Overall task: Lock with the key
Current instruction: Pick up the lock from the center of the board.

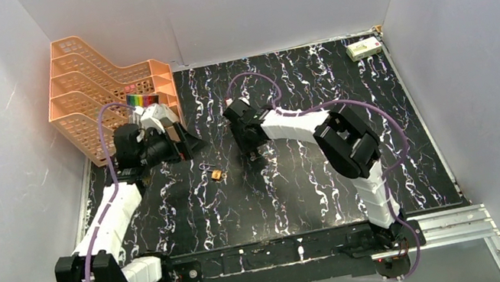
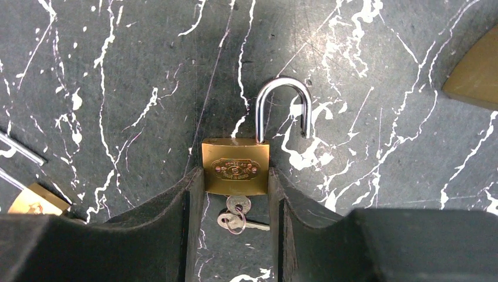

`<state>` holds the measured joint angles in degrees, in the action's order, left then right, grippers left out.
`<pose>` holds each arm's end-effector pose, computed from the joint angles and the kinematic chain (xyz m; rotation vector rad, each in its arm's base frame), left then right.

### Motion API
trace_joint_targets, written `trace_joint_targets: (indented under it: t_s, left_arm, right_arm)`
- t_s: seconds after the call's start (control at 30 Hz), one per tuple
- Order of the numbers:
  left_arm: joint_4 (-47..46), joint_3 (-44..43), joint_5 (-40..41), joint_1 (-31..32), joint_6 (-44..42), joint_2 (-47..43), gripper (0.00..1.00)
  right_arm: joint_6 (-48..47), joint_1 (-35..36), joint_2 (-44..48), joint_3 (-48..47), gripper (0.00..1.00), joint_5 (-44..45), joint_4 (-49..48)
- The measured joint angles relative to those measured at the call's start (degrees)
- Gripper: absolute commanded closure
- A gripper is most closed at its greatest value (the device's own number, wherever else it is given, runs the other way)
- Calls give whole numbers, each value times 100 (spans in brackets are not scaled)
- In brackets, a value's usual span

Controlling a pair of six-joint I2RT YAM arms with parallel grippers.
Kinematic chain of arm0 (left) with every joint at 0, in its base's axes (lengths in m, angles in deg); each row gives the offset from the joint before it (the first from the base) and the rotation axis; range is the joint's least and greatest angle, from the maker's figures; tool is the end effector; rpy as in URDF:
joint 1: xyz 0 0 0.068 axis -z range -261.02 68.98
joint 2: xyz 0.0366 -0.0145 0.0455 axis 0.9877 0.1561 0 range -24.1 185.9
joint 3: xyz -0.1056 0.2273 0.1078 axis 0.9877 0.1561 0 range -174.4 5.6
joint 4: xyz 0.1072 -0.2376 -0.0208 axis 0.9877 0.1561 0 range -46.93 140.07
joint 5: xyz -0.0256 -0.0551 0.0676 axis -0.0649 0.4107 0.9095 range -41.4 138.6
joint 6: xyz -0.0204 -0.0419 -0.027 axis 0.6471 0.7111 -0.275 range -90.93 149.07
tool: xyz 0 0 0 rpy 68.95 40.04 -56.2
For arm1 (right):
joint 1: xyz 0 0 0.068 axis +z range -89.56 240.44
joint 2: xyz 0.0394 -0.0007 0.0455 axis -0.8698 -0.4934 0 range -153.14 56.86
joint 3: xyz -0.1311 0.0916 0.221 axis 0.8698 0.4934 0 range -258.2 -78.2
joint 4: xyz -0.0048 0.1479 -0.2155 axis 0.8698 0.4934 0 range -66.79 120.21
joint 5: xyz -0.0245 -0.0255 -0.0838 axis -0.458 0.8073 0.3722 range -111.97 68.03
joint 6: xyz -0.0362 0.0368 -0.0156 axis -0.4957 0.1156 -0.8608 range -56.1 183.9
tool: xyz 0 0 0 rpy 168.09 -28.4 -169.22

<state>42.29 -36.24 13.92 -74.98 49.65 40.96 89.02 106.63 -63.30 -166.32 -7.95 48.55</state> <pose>0.2495 -0.0468 0.2721 0.1576 1.9894 -0.8943 0.3182 0.3193 0.1713 -0.3740 2.5092 0.1793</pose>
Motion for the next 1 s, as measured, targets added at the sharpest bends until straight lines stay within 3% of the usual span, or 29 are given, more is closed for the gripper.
trace_joint_targets:
  t_s: [0.1,0.43,0.6,0.7,0.83,1.0]
  left_arm:
    - [-151,-131,-590,-9,-22,146,2]
    - [-1012,-796,-3770,13,-31,511,2]
    - [-282,-1078,-4787,367,-861,570,2]
    - [4,-1285,-4760,420,-1067,568,2]
    - [-85,-1373,-4072,417,-1080,514,2]
    - [-1729,-820,-3515,417,26,328,2]
  right_arm:
    - [-264,-7,140,258,81,-232,-304]
    - [-957,11,1169,1283,77,-1397,-601]
    - [-1196,37,2118,1447,76,-1731,-651]
    - [-1257,33,2712,1576,76,-1937,-767]
    - [-1340,33,3307,1733,76,-2256,-811]
    - [-1473,33,3707,1814,78,-2702,-782]
